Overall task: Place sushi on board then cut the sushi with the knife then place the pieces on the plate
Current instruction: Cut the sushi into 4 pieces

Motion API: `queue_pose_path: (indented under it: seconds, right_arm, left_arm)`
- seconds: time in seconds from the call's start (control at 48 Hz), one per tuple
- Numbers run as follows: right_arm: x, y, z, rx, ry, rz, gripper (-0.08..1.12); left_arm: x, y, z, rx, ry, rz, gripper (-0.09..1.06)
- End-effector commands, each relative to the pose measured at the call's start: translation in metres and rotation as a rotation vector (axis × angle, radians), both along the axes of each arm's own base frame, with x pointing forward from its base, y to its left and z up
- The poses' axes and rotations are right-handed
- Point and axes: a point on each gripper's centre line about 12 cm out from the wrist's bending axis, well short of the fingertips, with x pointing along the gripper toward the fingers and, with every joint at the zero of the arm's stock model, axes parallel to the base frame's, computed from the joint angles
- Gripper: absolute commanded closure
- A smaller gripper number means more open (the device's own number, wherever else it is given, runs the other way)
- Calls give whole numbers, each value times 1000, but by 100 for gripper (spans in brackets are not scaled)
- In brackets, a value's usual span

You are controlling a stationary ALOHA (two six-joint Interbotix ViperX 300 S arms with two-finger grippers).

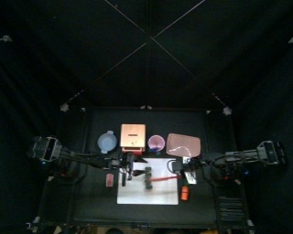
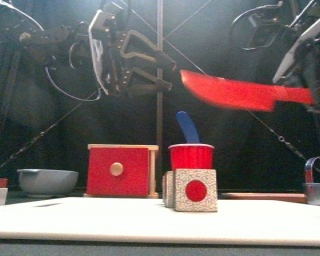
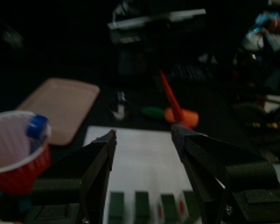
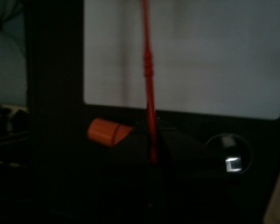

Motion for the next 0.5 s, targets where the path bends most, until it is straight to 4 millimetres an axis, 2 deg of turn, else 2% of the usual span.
queue_pose_path:
  seconds: [0.021,0.229,0.375,0.5]
  right_arm:
    - [-6,-3,9,154,13,-181,70]
    - [-20,0,7,391,213,-583,70]
    - [-30,14,-4,435,333,-778,69]
    - [-27,23,-8,470,350,-906,68]
  left_arm:
    - [1,3,8,33,-103,18,9]
    - [6,1,9,100,-130,15,9]
    - [9,0,0,114,-108,10,9]
    - [10,-4,-6,119,-92,-4,9]
